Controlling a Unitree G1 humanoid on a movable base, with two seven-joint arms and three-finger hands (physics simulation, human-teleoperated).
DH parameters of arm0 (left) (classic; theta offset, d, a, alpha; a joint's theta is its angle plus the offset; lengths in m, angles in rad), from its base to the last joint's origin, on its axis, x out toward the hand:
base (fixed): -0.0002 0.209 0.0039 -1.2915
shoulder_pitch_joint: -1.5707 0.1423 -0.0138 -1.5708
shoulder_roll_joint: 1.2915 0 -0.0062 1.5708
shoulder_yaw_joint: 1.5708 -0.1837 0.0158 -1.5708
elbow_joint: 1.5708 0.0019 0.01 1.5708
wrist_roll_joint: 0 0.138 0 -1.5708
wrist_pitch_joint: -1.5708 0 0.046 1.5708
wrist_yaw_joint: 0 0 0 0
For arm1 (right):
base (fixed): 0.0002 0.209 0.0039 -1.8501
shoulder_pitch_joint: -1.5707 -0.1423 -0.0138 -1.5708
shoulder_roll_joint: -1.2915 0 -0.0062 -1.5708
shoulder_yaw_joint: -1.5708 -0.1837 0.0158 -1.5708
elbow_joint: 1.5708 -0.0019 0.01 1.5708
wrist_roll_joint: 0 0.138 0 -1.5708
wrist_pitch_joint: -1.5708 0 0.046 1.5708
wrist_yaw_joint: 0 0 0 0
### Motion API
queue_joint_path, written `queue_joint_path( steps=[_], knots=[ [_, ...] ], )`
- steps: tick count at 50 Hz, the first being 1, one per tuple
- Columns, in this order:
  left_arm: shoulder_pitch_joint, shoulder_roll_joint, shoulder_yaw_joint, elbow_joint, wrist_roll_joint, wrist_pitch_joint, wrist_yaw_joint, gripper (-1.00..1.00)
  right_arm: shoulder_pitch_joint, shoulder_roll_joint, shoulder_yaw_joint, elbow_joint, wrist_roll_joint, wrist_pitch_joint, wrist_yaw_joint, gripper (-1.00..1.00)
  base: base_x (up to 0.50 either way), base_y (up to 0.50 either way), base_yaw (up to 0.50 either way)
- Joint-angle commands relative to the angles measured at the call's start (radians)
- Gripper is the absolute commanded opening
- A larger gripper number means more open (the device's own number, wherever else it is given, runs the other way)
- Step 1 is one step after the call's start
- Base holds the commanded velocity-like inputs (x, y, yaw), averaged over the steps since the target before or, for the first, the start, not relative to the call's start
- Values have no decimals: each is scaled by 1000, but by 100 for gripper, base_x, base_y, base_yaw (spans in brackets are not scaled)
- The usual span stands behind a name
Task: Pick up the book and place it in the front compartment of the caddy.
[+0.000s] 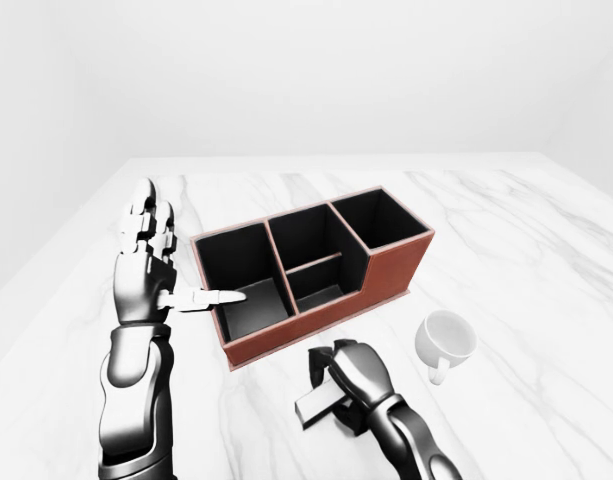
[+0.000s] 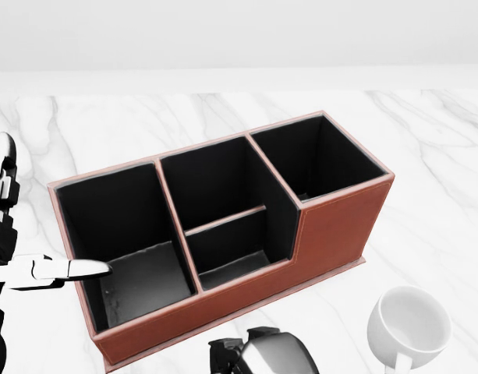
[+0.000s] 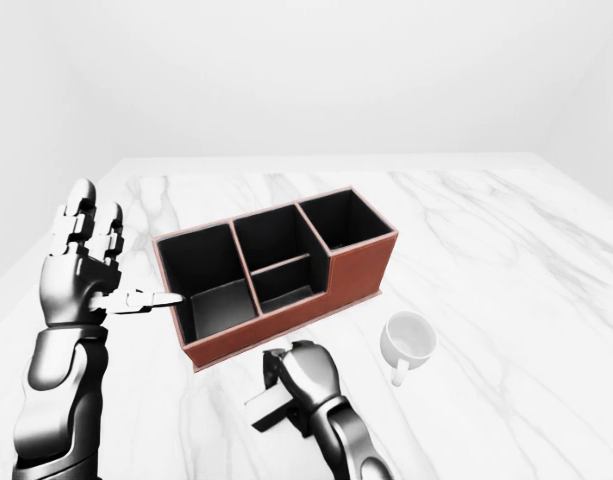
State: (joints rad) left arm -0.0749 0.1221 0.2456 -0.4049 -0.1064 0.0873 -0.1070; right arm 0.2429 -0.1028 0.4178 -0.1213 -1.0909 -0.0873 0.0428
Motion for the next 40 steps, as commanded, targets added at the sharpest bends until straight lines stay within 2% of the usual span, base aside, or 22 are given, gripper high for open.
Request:
queue_joint_path(
  steps=[1,10,29,40],
  knots=[
    [1,-1,-1,1,1,0,0,100,8,1,8,0,8,0,-17,-100,0,0,0],
    [1,-1,-2,5,2,0,-1,100,-4,5,-8,-51,27,0,26,-100,0,0,0],
    [-5,3,3,9,-3,0,2,100,-69,40,-104,-281,98,0,230,-100,0,0,0],
    [-6,5,7,7,-6,0,3,100,-106,57,-134,-370,114,0,313,-100,0,0,0]
  ],
)
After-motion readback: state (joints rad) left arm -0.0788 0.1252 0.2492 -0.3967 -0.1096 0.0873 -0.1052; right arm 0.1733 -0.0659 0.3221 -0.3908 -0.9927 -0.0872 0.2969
